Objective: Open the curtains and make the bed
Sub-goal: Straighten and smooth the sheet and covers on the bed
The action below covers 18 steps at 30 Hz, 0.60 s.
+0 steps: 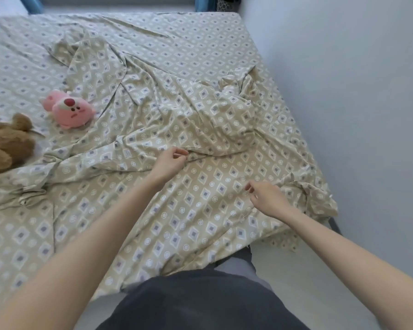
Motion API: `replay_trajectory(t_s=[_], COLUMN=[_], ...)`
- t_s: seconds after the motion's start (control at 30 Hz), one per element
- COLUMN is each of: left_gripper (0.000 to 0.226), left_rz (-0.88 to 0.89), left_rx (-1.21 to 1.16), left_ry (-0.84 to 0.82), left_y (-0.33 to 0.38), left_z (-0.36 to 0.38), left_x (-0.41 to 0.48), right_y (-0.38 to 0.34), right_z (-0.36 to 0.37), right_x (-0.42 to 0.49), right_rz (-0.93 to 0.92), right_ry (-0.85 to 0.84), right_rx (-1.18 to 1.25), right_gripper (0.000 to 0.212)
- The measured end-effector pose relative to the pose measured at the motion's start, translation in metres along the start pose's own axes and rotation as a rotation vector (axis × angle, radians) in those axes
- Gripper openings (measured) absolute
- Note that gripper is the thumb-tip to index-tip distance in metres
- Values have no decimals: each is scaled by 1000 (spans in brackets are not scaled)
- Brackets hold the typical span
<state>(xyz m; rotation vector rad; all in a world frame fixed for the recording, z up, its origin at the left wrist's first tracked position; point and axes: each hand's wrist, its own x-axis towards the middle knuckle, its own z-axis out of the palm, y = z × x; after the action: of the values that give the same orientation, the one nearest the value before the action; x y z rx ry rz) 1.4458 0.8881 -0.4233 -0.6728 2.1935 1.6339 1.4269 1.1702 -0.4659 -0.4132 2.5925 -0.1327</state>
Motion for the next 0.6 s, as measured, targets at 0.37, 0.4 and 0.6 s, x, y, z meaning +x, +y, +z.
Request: replay_trajectory(t_s=[0.37,0.4,0.6], left_gripper=[27,27,20], left_rz=[-274,-298,-417], left_rx=[-263,-277,-301], left_ry=[373,419,473], left_y=[10,8,-17], left_z=[147,159,217], left_x=[-8,-14,-25], right_y=[134,144,194], right_z=[-26,-26,1], right_x=[71,75,90], right_rz=[-258,-274,-310], right_ry=[-310,-341,-442], right_rx=[-131,-139,-303], right_gripper=[28,28,47])
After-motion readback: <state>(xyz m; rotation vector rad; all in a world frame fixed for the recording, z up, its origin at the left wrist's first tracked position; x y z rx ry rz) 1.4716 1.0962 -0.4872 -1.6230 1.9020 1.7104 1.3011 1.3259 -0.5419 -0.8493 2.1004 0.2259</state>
